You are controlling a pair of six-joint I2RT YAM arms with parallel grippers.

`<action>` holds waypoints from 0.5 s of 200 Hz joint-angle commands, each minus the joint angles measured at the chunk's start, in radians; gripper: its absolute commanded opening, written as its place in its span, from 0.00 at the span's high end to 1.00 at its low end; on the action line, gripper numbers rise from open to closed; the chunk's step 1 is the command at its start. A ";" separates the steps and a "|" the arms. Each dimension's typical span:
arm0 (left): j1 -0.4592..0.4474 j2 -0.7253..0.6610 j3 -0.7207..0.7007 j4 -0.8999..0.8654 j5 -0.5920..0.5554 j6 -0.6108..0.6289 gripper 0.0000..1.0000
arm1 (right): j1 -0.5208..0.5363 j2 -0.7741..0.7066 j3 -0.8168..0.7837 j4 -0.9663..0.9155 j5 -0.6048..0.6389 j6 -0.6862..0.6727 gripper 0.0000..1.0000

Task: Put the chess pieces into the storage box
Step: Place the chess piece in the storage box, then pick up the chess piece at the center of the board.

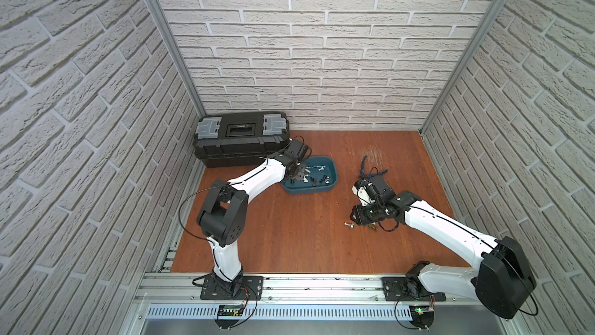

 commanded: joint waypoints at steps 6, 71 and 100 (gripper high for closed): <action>-0.041 -0.109 -0.096 0.030 0.012 -0.046 0.56 | 0.035 0.033 -0.024 -0.008 0.006 -0.004 0.55; -0.131 -0.260 -0.247 0.040 0.004 -0.124 0.56 | 0.071 0.145 0.000 0.038 0.119 -0.035 0.51; -0.145 -0.292 -0.295 0.045 -0.006 -0.154 0.55 | 0.073 0.197 0.029 0.048 0.157 -0.060 0.50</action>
